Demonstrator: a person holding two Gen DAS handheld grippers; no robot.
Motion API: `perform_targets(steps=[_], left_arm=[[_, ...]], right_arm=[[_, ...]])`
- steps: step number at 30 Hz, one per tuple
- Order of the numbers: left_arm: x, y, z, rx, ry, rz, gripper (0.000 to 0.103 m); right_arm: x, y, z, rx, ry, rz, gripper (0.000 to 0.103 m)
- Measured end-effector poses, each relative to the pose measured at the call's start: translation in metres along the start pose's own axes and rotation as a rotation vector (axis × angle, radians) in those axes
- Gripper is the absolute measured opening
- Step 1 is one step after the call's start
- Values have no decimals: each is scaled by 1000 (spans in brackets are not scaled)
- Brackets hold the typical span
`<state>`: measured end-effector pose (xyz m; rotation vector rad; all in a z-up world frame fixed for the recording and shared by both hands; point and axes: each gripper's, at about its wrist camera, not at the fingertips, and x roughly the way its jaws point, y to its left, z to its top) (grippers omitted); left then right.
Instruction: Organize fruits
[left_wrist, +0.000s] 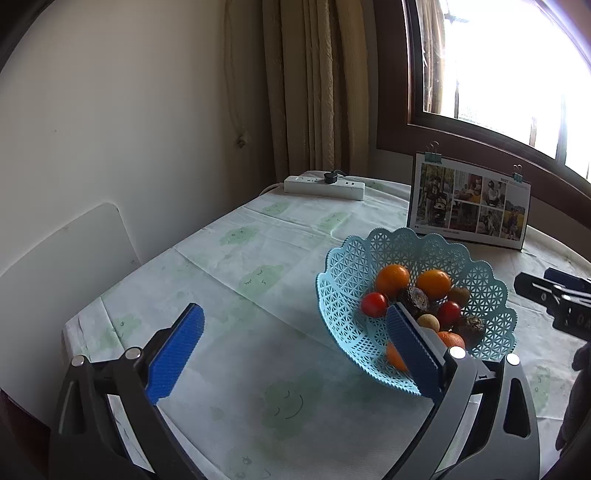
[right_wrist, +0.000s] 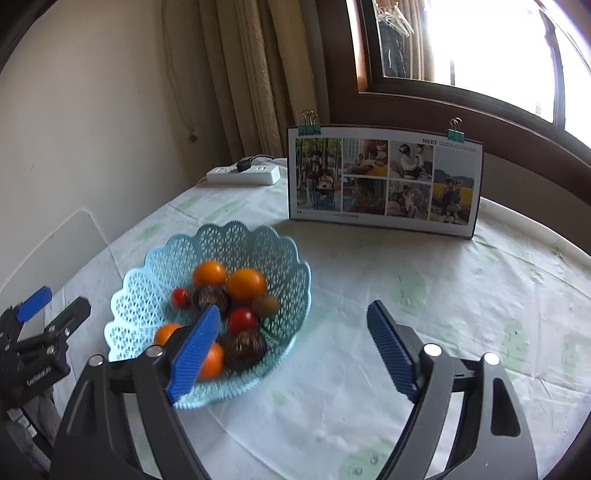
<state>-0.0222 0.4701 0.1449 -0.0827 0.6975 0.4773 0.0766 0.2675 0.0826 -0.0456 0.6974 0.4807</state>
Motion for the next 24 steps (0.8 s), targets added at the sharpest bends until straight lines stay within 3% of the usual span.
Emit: perform_targets(steps=[12,24], left_arm=[[-13,-19,-15,40,1,18,100],[-19,-32,-36,82,15,37,100]], right_arm=[[-21,17,-25,-106,-34,-44,94],[-27,29,-40,-180,-59,-39,97]])
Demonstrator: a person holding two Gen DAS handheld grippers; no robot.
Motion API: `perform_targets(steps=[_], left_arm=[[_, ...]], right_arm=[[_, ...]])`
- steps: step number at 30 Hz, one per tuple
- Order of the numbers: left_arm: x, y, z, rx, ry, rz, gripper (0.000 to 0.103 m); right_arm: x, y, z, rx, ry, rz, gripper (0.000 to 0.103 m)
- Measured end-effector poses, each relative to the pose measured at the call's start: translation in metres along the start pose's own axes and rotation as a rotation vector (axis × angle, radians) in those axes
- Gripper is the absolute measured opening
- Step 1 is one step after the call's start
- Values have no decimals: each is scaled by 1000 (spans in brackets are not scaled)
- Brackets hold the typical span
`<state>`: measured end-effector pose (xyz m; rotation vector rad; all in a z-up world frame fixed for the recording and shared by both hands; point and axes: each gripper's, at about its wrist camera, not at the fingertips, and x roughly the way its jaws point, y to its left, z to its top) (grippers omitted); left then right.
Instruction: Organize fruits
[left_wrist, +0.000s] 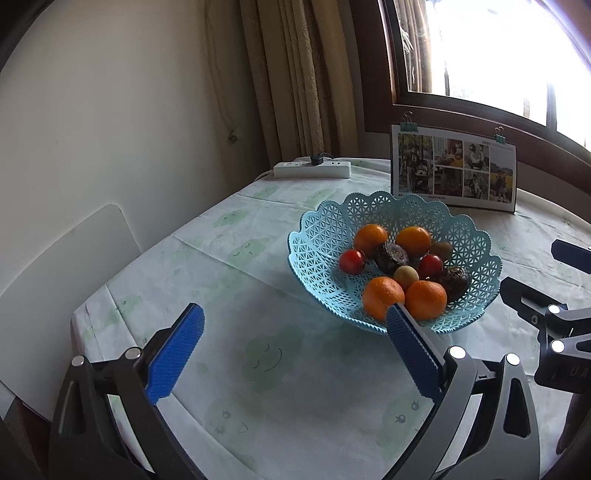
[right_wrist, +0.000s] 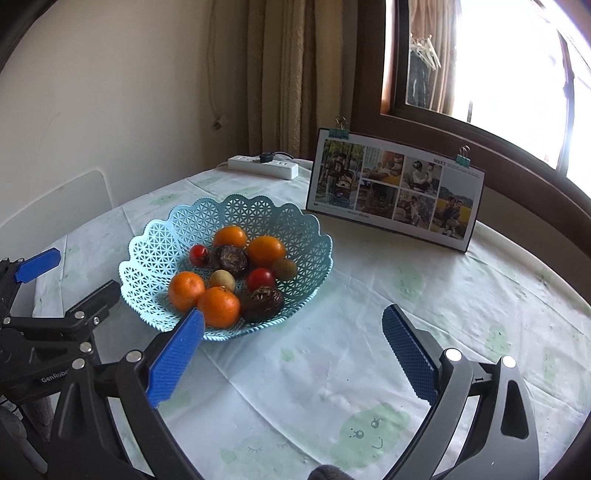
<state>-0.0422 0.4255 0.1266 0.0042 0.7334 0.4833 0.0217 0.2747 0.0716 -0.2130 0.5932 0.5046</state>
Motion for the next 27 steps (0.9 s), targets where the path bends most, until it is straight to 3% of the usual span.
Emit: perform_targets(steps=[27], left_arm=[[-6,-13,-2,50,-18,48,100]], right_arm=[[-4,5,-5,-36,-2,8,98]])
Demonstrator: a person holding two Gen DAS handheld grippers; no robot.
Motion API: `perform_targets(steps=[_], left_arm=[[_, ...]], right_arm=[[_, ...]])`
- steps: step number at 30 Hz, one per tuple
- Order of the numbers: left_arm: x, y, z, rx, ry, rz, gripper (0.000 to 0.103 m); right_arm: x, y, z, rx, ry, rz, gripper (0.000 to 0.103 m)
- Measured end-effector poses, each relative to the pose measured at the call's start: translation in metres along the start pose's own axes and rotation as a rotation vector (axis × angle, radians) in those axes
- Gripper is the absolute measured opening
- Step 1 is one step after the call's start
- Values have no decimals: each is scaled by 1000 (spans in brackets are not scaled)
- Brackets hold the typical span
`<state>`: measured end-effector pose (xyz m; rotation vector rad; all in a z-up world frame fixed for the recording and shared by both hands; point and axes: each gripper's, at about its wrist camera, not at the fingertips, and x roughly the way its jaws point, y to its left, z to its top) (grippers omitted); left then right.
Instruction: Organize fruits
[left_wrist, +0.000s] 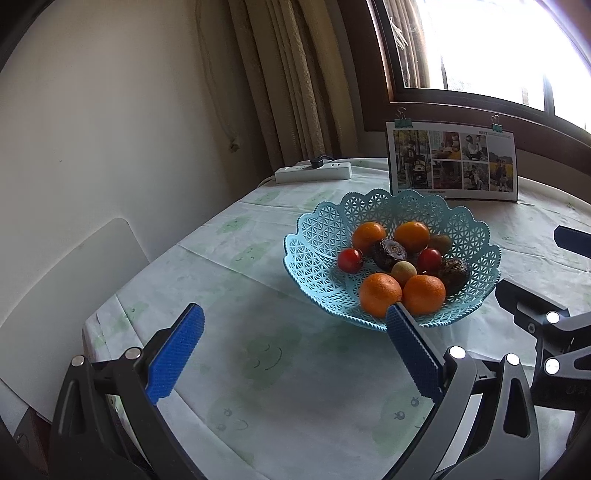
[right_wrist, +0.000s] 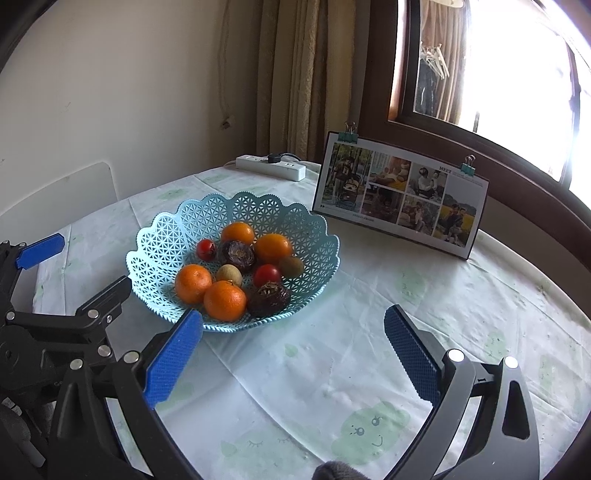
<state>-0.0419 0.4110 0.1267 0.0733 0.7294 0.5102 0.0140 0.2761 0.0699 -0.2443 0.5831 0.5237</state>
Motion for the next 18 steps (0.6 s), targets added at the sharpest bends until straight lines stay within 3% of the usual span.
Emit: perform_targets(steps=[18], left_arm=[[1,-1,-4,6,8,3,100]], right_arm=[[0,5,-3,-24,4,-7,98]])
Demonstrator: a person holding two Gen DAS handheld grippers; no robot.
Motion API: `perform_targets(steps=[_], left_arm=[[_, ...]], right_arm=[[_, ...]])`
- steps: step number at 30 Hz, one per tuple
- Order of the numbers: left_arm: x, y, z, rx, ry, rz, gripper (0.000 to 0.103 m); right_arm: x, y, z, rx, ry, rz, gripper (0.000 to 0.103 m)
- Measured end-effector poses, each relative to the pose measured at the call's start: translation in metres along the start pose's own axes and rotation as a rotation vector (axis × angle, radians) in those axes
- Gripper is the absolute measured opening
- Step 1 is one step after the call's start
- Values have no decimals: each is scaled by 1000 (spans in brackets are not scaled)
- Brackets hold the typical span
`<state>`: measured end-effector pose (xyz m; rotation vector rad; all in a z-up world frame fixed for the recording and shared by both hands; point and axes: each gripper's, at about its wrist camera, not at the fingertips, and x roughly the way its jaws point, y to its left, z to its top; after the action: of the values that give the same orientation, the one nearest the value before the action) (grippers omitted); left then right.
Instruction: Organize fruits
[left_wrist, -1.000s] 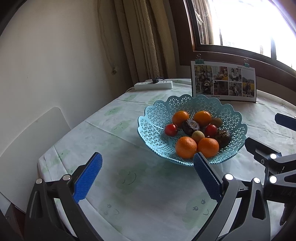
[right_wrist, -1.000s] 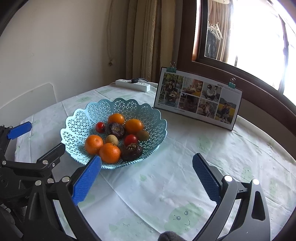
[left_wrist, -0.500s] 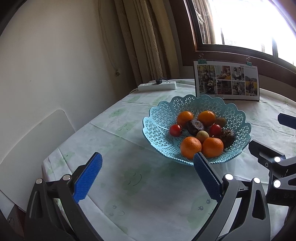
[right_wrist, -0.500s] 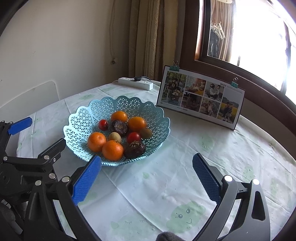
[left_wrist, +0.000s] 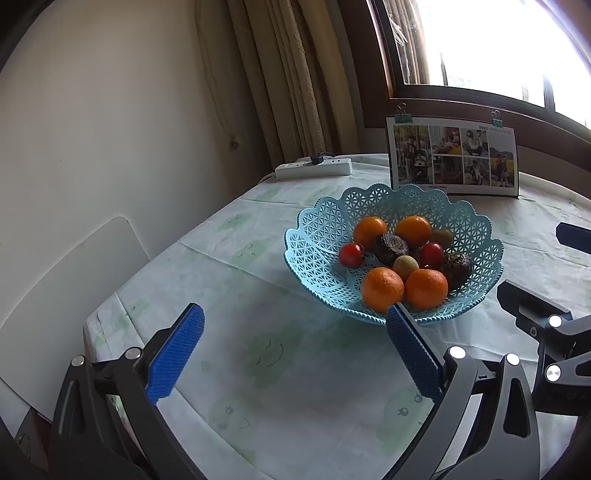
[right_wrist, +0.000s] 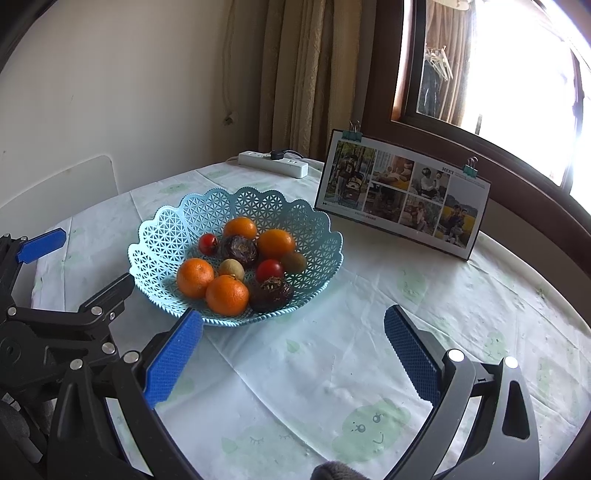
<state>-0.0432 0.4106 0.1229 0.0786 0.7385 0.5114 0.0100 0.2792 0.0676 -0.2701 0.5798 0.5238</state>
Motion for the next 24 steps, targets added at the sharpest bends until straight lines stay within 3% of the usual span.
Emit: perform_targets(steps=[9,24], left_arm=[[1,-3,-1,2,6,-1,100],[2,-4,-3,7,10,2,100]], right_arm=[[3,2,-2,-14,4,34,98],[2,4,-2,-30,0,-30,98]])
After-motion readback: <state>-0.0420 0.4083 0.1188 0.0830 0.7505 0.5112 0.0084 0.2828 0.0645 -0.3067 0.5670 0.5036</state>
